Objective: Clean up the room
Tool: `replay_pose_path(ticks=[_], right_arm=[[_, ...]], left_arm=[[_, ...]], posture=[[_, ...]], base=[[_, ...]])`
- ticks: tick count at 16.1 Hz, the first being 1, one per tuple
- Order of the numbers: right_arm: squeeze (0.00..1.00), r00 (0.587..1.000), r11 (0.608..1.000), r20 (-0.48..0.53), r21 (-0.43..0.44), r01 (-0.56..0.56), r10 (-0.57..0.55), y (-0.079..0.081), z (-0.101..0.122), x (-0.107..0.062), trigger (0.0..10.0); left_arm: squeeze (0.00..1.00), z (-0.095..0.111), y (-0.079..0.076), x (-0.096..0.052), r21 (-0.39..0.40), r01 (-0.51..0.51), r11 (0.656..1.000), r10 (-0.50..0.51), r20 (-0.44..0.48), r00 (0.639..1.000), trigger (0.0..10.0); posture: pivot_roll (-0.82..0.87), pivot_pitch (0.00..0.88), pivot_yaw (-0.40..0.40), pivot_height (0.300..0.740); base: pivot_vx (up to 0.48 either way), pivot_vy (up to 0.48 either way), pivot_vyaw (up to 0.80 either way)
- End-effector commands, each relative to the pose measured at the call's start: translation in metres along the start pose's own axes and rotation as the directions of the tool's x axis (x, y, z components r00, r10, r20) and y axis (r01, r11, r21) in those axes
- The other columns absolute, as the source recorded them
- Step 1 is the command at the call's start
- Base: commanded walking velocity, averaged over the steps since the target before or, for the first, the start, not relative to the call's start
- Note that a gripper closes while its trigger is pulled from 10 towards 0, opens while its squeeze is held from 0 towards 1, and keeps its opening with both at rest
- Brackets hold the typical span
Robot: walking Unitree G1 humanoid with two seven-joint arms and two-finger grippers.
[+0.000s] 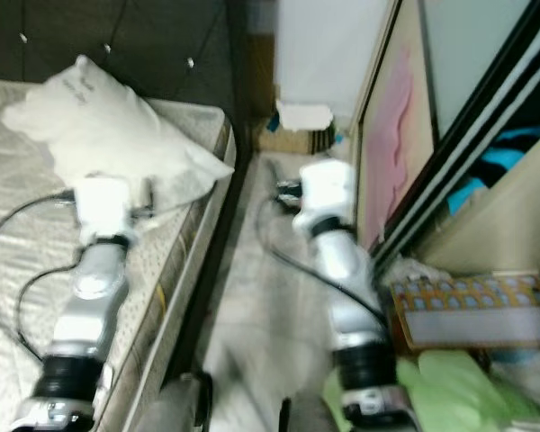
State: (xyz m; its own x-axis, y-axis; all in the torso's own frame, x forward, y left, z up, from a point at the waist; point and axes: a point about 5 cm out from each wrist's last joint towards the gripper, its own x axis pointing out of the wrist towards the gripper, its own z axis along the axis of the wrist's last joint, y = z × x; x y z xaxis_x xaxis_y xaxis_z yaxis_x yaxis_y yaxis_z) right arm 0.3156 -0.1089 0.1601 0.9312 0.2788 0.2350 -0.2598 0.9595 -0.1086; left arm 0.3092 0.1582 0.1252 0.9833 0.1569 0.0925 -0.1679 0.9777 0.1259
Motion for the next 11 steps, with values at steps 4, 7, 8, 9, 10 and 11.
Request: replay_pose_path(ticks=[4,7,8,9,10,11], right_arm=[[0.00,0.999,0.999,-0.040,0.031,-0.013,0.014,-0.002,-0.009,-0.007,10.0],[0.00,0.998,0.999,-0.051,0.037,-0.023,0.024,-0.004,-0.011,-0.011,10.0],[0.00,0.998,0.999,-0.059,0.039,-0.022,0.025,-0.004,-0.014,-0.015,10.0],[0.00,0.997,0.999,-0.070,0.043,-0.018,0.021,-0.005,-0.016,-0.018,10.0],[0.00,0.997,0.999,-0.076,0.050,-0.015,0.019,-0.005,-0.017,-0.020,10.0],[0.00,0.996,0.998,-0.082,0.054,-0.013,0.017,-0.005,-0.020,-0.023,10.0]], left_arm=[[0.00,-0.013,-0.008,-0.012,-0.059,0.031,0.998,-0.034,-0.063,0.997,10.0],[0.00,-0.014,-0.006,-0.014,-0.060,0.050,0.997,-0.053,-0.049,0.997,10.0],[0.00,-0.017,-0.004,-0.017,-0.072,0.055,0.996,-0.060,-0.064,0.996,10.0],[0.00,-0.019,-0.003,-0.018,-0.065,0.059,0.996,-0.064,-0.072,0.995,10.0],[0.00,-0.019,-0.002,-0.018,-0.060,0.063,0.996,-0.067,-0.069,0.995,10.0],[0.00,-0.020,-0.002,-0.020,-0.058,0.075,0.995,-0.079,-0.073,0.994,10.0]], posture=[[0.00,0.135,-0.031,0.740],[-0.01,0.135,-0.037,0.740],[-0.01,0.135,-0.041,0.740],[-0.01,0.133,-0.041,0.740],[-0.01,0.133,-0.037,0.740],[-0.01,0.134,-0.017,0.740]], base=[[0.000,0.000,0.80],[0.000,0.000,0.80],[0.000,0.000,0.80],[0.000,0.000,0.80],[0.000,0.000,0.79],[0.000,0.000,0.79]])
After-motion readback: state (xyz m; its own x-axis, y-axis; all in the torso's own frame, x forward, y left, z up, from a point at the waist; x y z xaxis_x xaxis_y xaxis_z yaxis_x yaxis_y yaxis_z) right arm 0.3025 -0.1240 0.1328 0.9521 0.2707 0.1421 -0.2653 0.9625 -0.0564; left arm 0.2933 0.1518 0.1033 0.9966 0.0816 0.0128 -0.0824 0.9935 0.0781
